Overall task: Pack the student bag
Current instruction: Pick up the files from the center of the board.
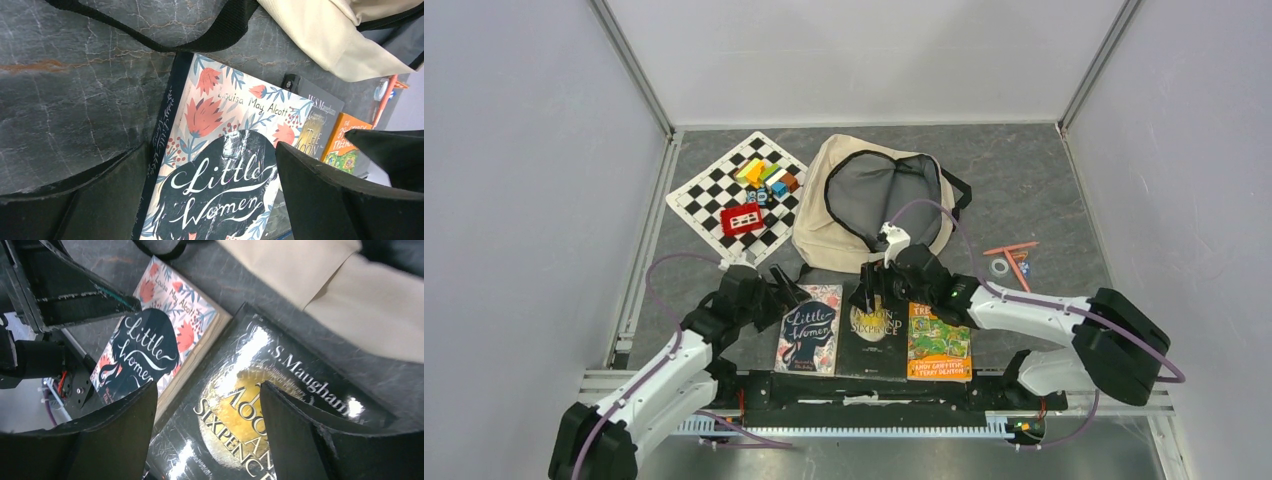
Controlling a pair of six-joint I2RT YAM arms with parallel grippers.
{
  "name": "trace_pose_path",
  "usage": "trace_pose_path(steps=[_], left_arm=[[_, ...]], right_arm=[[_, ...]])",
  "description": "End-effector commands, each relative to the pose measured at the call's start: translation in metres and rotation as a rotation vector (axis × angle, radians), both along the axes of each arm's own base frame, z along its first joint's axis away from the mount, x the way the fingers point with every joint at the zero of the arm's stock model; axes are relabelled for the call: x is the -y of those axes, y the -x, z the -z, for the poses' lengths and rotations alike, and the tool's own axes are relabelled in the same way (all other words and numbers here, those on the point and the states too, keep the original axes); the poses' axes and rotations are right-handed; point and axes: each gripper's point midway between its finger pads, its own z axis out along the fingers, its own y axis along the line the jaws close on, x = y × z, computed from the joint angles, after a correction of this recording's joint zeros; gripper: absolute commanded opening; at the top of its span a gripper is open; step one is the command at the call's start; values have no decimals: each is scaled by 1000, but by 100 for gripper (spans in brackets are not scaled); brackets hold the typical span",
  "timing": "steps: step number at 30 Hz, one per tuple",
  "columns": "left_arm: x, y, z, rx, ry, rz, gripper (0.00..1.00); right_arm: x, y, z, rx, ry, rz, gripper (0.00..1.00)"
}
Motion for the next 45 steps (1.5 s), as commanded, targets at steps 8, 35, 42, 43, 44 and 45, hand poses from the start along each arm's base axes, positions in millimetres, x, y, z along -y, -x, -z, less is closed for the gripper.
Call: trace_pose_path(steps=[8,35,42,43,44,45], left_arm=[[-5,10,0,-13,-85,62,100],[7,15,14,-53,-72,160,32],[9,14,12,-50,-59,155,30],[9,14,12,-49,-58,155,30],[9,14,11,-47,-56,155,30],[10,14,10,-46,-56,156,30]], right_arm=[[-48,23,8,-129,-167,-34,69],[-109,20,41,-202,-183,-70,58],[-105,18,64,-219,-126,-41,56],[-106,18,63,-218,-129,-41,56],[-105,17,63,-216,-129,-39,55],[-106,17,62,-212,-130,-38,49]])
